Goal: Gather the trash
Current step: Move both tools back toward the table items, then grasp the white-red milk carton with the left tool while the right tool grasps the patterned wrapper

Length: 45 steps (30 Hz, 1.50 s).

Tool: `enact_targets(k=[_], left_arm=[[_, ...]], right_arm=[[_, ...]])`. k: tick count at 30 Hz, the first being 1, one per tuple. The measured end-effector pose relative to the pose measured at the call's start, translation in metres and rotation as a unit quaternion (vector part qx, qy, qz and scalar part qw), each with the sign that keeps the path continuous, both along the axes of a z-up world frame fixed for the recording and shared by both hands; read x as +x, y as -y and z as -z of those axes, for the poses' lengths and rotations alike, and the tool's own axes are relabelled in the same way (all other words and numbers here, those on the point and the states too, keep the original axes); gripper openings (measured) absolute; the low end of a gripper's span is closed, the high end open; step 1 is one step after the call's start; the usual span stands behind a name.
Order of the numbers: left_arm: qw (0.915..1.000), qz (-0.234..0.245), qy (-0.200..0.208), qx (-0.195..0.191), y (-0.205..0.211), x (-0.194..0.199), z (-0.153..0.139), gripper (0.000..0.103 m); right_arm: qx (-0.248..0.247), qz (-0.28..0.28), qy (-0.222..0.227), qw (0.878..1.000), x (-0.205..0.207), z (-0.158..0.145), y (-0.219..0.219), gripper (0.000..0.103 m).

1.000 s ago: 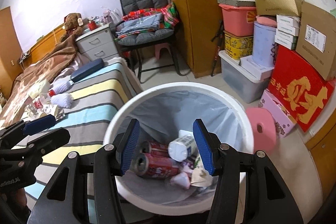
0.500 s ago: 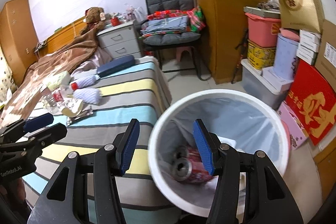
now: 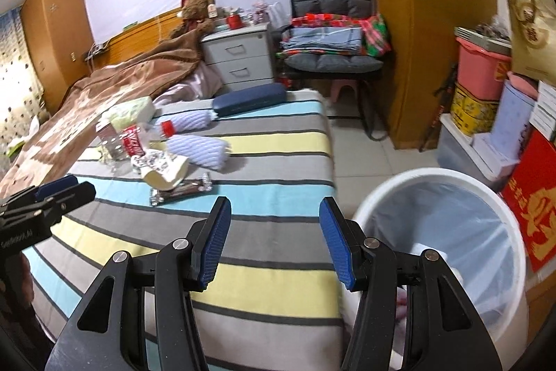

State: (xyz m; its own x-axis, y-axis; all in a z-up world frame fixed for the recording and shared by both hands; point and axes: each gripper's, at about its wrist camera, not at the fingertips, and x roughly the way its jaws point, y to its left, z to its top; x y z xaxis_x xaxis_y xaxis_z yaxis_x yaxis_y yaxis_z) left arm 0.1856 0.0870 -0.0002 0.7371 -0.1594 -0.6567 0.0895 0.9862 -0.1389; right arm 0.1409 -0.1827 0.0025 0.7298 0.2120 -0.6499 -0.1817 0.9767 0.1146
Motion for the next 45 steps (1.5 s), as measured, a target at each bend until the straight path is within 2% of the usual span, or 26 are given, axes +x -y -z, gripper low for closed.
enact_targets(k=[11, 14, 18, 22, 30, 32, 39, 43, 45], left_arm=[[0.9986, -0.053, -0.002, 0.005, -0.070, 0.015, 0.003, 0.062], [0.9979, -0.064, -0.004, 0.000, -0.088, 0.022, 0.004, 0.062], [0.9966, -0.081, -0.005, 0.016, -0.105, 0.034, 0.006, 0.062], [0.9960, -0.089, -0.007, 0.008, -0.123, 0.049, 0.007, 0.062], [0.9956, -0.091, -0.014, 0.019, -0.142, 0.092, 0.014, 0.063], [0.9958, -0.089, -0.016, 0.012, -0.150, 0.104, 0.016, 0.073], [0.9968, -0.072, -0.010, 0.033, -0.158, 0.143, 0.023, 0.074], [0.9968, -0.055, 0.001, 0.057, -0.154, 0.160, 0.031, 0.074], [0.9974, -0.047, -0.012, 0.054, -0.153, 0.170, 0.036, 0.074]], right_arm=[[-0.010, -0.065, -0.007, 0.998, 0.015, 0.002, -0.048, 0.055], [-0.013, -0.088, -0.006, 0.996, 0.021, 0.002, -0.063, 0.055], [-0.018, -0.118, -0.004, 0.993, 0.027, 0.003, -0.081, 0.055], [-0.013, -0.147, -0.010, 0.989, 0.037, 0.006, -0.098, 0.055], [-0.031, -0.191, -0.010, 0.981, 0.052, 0.013, -0.124, 0.055], [-0.031, -0.195, -0.016, 0.980, 0.056, 0.017, -0.127, 0.055], [-0.038, -0.208, -0.027, 0.977, 0.067, 0.024, -0.132, 0.055], [-0.043, -0.208, -0.031, 0.977, 0.069, 0.028, -0.132, 0.055], [-0.046, -0.212, -0.035, 0.976, 0.069, 0.030, -0.133, 0.055]])
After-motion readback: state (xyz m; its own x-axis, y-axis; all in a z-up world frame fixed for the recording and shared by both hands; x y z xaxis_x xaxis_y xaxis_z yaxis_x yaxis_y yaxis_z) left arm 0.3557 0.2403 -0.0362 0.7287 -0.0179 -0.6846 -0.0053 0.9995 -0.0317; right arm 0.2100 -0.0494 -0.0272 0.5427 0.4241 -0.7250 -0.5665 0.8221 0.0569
